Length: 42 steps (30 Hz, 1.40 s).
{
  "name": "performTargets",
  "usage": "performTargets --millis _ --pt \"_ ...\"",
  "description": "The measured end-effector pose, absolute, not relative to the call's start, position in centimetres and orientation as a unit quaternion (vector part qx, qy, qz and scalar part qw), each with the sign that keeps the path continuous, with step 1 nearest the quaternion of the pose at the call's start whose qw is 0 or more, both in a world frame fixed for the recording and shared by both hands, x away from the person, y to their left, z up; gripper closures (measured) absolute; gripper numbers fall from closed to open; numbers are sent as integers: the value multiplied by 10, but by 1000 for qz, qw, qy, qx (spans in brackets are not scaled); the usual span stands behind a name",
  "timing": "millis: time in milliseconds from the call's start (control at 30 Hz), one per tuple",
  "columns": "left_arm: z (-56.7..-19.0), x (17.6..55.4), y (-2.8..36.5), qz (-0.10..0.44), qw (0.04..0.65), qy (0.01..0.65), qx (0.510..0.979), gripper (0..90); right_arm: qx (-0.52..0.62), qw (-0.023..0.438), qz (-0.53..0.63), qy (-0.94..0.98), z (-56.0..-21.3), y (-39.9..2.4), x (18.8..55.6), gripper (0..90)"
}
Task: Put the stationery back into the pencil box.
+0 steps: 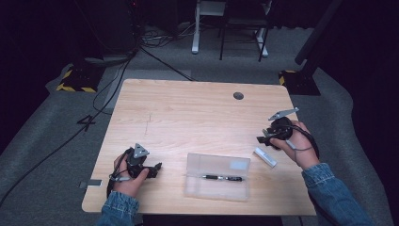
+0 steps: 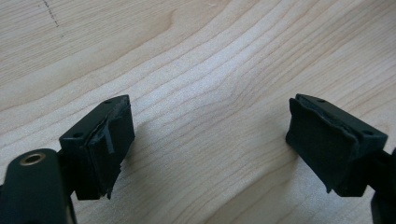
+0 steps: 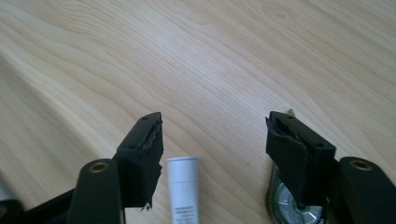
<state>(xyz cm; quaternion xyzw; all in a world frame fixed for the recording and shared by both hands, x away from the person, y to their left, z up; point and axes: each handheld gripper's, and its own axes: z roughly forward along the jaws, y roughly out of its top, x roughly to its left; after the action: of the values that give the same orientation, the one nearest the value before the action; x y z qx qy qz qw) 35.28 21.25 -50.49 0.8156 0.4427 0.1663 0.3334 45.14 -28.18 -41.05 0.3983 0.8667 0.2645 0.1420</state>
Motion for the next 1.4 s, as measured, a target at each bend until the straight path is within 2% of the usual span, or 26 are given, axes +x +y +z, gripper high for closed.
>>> performTargets --millis 600,1400 --pt "-505 353 213 168 333 442 816 150 465 142 200 851 -451 -315 489 324" --pt "-505 353 213 168 333 442 816 149 485 132 193 842 -474 -326 495 309"
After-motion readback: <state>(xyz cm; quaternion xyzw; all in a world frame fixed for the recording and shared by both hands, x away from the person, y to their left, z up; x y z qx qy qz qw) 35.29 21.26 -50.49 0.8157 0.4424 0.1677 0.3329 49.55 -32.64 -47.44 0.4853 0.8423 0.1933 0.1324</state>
